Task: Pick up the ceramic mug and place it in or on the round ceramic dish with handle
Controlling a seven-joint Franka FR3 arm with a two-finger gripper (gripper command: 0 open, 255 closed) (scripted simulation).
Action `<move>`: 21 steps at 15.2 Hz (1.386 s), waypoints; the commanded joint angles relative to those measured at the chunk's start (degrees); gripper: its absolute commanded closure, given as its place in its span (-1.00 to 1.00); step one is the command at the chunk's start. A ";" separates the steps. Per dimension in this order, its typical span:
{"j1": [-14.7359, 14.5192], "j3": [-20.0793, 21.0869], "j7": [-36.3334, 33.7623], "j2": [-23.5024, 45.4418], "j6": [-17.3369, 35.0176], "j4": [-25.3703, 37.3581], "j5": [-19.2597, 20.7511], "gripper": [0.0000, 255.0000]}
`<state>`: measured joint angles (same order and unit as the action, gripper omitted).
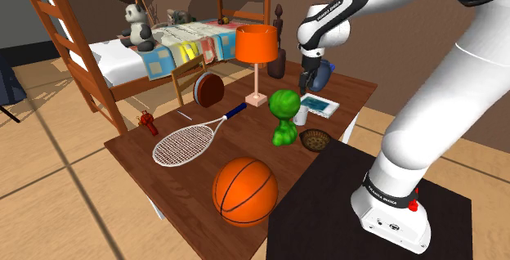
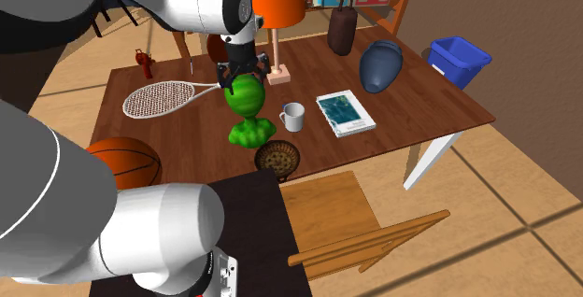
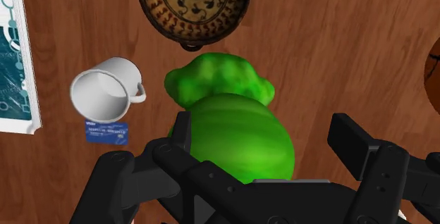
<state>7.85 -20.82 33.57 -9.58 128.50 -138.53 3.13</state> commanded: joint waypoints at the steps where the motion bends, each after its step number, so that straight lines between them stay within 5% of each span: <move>1: 0.20 -1.40 2.85 4.41 2.32 1.85 -1.96 -1.00; 8: 3.18 -3.14 14.08 20.99 7.40 11.26 -12.26 -1.00; 21: 16.18 2.26 26.03 50.55 6.66 38.49 -24.73 -1.00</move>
<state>23.23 -19.05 59.34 38.60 135.35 -102.44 -21.01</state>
